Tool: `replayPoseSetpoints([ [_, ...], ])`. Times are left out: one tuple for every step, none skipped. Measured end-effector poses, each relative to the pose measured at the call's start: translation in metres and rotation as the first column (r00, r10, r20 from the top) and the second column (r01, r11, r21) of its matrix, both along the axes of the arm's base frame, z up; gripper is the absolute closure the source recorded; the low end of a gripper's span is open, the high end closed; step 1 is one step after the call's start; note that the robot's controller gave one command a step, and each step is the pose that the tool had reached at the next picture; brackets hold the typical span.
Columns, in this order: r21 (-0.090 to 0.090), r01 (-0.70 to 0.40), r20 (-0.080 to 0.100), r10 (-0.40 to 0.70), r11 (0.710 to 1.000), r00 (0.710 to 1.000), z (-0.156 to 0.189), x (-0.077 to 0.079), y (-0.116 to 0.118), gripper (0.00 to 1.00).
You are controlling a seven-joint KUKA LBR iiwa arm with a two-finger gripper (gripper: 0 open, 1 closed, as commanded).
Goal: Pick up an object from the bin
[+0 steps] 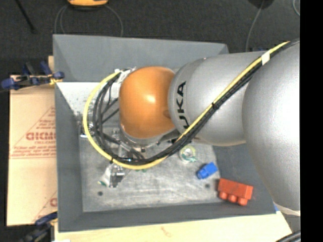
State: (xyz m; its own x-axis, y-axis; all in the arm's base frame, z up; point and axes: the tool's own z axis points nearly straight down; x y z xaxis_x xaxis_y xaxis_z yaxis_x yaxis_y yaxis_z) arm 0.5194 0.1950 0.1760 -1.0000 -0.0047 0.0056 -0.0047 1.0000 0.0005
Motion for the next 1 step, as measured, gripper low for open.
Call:
replayPoseSetpoints([
  [0.005,-0.023,0.011,0.023,1.0,1.0,-0.0837,0.0336,-0.0438,0.0],
])
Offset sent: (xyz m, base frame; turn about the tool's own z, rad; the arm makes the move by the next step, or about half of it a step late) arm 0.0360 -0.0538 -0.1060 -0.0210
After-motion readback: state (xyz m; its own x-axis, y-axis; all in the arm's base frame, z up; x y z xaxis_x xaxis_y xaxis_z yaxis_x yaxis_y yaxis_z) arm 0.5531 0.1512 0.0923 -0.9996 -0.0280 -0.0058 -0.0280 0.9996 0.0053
